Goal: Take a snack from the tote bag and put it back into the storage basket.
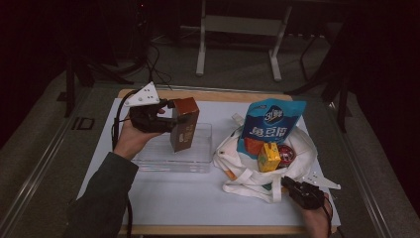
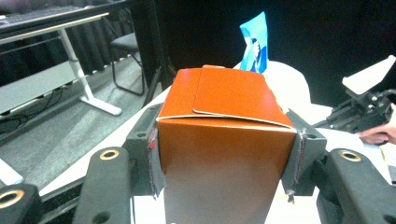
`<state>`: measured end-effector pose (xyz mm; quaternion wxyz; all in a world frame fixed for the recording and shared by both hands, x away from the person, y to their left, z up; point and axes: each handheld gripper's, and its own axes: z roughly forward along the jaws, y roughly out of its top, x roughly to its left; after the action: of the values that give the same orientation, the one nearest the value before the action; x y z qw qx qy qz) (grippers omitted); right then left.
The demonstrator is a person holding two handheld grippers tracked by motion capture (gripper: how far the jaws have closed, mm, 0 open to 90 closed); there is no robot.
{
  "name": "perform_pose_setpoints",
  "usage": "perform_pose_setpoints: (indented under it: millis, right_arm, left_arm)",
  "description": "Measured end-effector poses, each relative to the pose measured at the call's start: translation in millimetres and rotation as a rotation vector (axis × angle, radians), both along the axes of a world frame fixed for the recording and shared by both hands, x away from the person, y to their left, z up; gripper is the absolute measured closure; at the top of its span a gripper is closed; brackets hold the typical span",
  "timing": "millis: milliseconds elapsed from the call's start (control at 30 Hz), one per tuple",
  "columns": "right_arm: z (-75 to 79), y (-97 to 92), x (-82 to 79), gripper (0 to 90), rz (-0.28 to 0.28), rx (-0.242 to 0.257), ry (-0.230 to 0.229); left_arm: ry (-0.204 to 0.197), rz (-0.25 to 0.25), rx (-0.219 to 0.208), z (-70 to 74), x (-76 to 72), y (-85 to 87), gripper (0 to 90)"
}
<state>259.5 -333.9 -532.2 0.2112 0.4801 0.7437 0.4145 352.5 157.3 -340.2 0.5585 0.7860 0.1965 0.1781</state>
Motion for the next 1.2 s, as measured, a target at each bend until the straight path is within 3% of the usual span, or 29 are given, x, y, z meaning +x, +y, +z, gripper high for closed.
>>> perform_pose_setpoints:
  millis: [400,833,1200]
  right_arm:
    - [0.0,-0.7,0.2,80.8,0.0,0.007,0.005]
    - [-0.2,-1.2,0.4,80.7,-0.001,0.013,0.006]
    - [-0.2,-1.3,0.4,80.6,-0.003,0.019,0.009]
  left_arm:
    - [0.033,0.013,0.081,-6.9,3.9,10.3,42.8]
    - [0.048,0.031,0.207,-14.1,7.7,15.3,42.9]
    - [0.059,0.041,0.27,-17.6,8.5,20.7,42.9]
